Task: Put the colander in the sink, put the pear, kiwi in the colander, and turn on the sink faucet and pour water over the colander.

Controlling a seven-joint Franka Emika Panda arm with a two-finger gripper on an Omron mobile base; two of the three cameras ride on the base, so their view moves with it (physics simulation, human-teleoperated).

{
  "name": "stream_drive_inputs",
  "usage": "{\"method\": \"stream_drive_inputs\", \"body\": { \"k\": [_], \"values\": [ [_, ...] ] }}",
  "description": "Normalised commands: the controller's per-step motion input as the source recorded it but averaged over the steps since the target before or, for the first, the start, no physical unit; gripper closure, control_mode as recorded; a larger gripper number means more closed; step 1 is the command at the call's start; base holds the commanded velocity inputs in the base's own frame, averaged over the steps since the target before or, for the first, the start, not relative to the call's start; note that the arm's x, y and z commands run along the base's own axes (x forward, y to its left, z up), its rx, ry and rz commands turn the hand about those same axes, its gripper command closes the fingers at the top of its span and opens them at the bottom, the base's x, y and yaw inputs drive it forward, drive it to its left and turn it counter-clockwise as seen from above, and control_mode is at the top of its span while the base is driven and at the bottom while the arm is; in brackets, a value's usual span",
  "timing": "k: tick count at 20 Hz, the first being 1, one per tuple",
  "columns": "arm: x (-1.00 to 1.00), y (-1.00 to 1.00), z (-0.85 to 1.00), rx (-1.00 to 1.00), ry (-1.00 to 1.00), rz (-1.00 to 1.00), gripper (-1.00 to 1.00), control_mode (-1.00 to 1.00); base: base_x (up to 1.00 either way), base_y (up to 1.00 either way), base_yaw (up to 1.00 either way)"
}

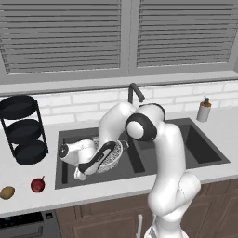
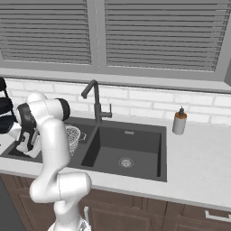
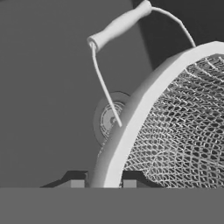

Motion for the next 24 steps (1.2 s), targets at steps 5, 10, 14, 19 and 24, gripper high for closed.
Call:
{"method": "stream_drive_inputs", "body": {
  "k": [5,10,14,19,24],
  "values": [
    [0.02,-0.37,0.00,0.00,0.00,0.00,1.00,-1.00,0.00,0.00,0.00],
    [-0.04,-0.42,0.00,0.00,0.00,0.00,1.00,-1.00,0.00,0.00,0.00],
    [-0.27,-0.42,-0.01,0.04,0.00,0.00,1.00,-1.00,0.00,0.00,0.00],
    [-0.02,-0.32,-0.16,0.09,0.04,0.00,1.00,-1.00,0.00,0.00,0.00],
    [0.00,-0.02,-0.13,0.18,0.06,0.06,-1.00,-1.00,0.00,0.00,0.00]
  ]
}}
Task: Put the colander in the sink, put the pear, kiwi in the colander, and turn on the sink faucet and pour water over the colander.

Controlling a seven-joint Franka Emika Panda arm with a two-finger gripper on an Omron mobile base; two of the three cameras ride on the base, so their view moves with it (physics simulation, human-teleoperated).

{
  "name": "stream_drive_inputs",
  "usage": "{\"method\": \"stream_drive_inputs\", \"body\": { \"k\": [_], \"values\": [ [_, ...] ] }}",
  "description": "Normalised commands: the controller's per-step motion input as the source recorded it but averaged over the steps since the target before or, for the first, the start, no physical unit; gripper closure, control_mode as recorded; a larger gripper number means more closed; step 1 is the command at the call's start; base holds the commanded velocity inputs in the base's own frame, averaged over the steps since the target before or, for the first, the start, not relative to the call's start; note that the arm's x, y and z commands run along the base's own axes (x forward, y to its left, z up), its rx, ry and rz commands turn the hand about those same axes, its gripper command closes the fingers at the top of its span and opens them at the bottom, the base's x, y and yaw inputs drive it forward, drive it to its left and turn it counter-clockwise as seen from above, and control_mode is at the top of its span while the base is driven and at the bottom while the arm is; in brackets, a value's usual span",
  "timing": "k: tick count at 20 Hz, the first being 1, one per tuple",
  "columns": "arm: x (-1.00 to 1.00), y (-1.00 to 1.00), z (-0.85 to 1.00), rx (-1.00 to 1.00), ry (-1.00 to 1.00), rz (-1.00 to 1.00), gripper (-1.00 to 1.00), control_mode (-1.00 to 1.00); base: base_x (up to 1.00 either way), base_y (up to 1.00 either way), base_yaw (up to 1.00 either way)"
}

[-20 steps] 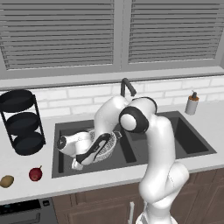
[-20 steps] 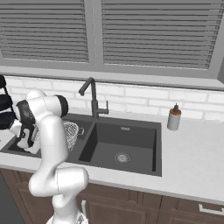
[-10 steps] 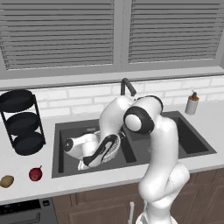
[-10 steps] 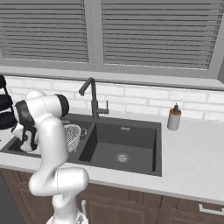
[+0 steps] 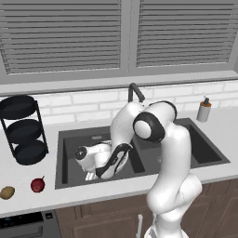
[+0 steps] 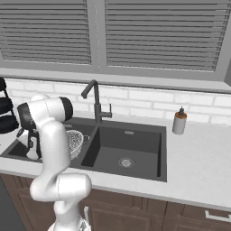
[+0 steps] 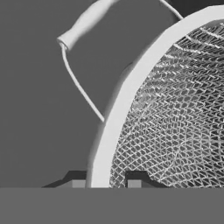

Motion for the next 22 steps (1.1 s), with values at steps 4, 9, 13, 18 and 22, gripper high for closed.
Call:
{"method": "stream_drive_inputs", "body": {
  "k": [4,9,13,18,22],
  "values": [
    [0.00,0.00,0.00,0.20,0.02,0.08,-1.00,-1.00,0.00,0.00,0.00],
    [0.00,0.00,0.02,0.16,0.00,0.07,-1.00,-1.00,0.00,0.00,0.00],
    [-0.01,0.07,0.30,0.07,0.00,0.06,-1.00,-1.00,0.00,0.00,0.00],
    [-0.20,0.46,0.85,0.04,-0.04,0.05,-1.00,-1.00,0.00,0.00,0.00],
    [-0.18,0.50,1.00,0.10,-0.01,0.01,-1.00,-1.00,0.00,0.00,0.00]
  ]
}}
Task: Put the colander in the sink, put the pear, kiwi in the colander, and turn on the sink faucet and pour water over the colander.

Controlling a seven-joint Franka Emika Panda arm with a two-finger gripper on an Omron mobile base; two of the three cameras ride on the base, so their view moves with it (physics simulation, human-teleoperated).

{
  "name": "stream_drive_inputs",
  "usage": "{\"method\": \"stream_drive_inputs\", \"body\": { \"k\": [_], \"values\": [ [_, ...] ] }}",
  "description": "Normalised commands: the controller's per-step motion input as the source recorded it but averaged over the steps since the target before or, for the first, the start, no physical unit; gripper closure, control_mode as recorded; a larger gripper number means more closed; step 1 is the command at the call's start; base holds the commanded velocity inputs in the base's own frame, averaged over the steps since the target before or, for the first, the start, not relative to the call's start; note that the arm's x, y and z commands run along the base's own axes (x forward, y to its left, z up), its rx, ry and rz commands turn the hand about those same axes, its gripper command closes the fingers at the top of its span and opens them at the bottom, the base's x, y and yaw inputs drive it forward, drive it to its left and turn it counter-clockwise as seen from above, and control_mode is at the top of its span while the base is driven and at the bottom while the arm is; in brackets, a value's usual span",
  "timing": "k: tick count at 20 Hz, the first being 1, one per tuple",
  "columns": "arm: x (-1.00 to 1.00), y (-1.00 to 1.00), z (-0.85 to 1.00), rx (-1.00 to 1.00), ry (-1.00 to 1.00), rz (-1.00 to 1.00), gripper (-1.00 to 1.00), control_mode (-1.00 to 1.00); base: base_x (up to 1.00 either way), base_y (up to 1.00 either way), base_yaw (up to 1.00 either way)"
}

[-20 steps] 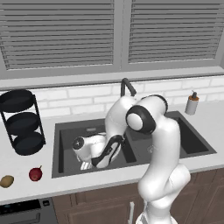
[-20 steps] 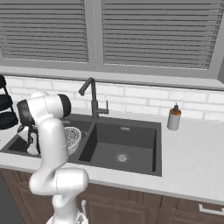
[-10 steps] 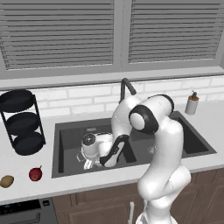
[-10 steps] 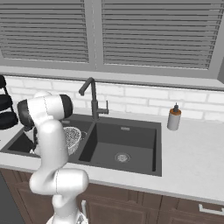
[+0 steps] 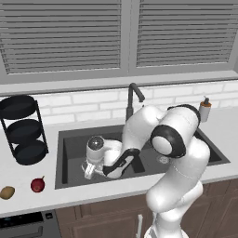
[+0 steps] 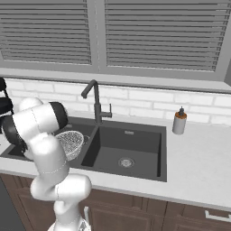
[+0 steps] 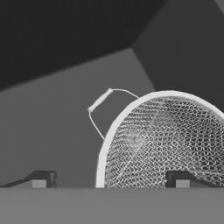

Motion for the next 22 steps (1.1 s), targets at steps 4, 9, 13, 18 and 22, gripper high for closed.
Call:
{"method": "stream_drive_inputs", "body": {
  "k": [4,9,13,18,22],
  "values": [
    [-0.12,0.43,1.00,0.13,0.00,0.00,-1.00,-1.00,0.00,0.00,0.00],
    [-0.56,0.40,1.00,0.19,0.01,0.00,-1.00,-1.00,0.00,0.00,0.00],
    [-0.82,0.55,1.00,0.16,0.00,-0.02,-1.00,-1.00,0.00,0.00,0.00],
    [-0.66,0.60,1.00,0.09,0.00,-0.05,-1.00,-1.00,0.00,0.00,0.00],
    [-0.26,0.58,1.00,0.02,0.00,-0.08,-1.00,-1.00,0.00,0.00,0.00]
  ]
}}
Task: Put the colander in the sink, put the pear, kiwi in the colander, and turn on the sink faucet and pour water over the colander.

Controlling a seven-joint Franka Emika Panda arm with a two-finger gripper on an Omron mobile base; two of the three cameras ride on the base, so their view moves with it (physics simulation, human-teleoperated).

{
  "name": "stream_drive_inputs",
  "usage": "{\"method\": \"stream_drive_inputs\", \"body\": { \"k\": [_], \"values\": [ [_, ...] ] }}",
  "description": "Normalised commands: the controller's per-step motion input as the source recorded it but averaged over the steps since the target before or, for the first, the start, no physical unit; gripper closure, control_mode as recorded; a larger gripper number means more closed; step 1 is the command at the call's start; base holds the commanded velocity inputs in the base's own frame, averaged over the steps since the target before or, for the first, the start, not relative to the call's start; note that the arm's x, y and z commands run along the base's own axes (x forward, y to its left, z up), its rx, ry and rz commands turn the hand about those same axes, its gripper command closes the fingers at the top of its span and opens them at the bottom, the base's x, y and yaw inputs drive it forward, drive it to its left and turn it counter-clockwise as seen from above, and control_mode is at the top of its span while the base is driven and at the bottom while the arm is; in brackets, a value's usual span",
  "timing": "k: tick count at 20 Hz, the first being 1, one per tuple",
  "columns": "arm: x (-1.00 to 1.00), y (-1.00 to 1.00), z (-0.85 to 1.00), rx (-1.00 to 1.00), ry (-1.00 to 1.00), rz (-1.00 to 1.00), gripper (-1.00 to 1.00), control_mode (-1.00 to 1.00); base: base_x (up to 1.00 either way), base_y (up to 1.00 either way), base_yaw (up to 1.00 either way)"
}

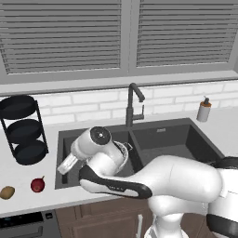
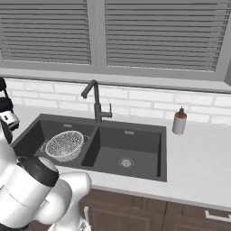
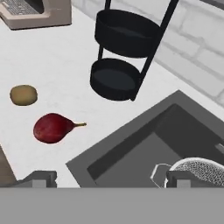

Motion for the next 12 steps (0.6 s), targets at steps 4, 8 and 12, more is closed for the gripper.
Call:
{"method": "stream_drive_inputs", "body": {
  "k": [4,8,12],
  "values": [
    [-0.16,0.54,0.94,0.00,0.14,-0.12,-1.00,-1.00,0.00,0.00,0.00],
    [-0.17,0.39,0.81,0.03,0.29,-0.15,-1.00,-1.00,0.00,0.00,0.00],
    [-0.46,0.25,0.36,0.04,0.28,-0.16,-1.00,-1.00,0.00,0.00,0.00]
  ]
}}
